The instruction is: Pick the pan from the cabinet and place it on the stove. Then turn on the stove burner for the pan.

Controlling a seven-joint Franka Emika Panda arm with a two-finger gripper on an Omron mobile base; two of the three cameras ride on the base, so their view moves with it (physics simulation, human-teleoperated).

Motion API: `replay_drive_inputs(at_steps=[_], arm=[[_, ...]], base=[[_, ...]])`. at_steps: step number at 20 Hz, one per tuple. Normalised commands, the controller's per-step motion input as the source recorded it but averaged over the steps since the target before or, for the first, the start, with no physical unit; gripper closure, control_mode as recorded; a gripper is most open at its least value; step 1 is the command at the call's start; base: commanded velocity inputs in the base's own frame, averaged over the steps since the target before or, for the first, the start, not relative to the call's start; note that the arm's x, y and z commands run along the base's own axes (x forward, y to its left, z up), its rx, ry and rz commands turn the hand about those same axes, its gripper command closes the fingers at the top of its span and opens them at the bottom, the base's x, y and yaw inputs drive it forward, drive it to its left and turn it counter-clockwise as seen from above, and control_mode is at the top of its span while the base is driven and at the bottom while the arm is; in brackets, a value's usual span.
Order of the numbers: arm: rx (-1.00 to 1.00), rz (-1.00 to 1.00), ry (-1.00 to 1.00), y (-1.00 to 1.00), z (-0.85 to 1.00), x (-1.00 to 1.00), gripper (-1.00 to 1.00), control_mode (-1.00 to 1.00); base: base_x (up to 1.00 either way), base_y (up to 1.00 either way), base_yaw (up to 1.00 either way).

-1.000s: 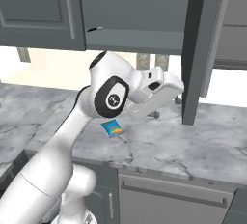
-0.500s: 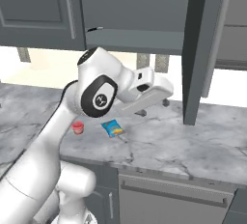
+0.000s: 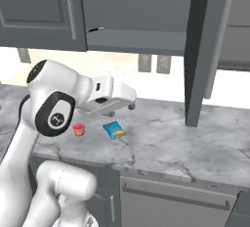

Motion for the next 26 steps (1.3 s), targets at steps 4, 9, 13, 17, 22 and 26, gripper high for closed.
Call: replay_drive_inputs(at_steps=[4, 9, 13, 17, 22, 26], arm=[[0.01, 0.08, -0.23, 0.71, 0.17, -0.55, -1.0, -1.0], [0.04, 0.13, -0.15, 0.75, 0.21, -0.37, -1.0, -1.0], [0.04, 0.16, -0.06, 0.71, 0.18, -0.15, -1.0, -1.0], [0.07, 0.14, -0.06, 0.79, 0.17, -0.06, -1.0, -1.0], [0.15, 0.19, -0.06, 0.7, 0.01, 0.0, -1.0, -1.0], [0.2, 0.23, -0.17, 0.41, 0.0, 0.0, -1.0, -1.0]], base=[[0.0, 0.0, 0.0], [0.0, 0.0, 0.0], [0.0, 0.0, 0.0], [0.0, 0.0, 0.0], [0.0, 0.0, 0.0], [0.0, 0.0, 0.0]])
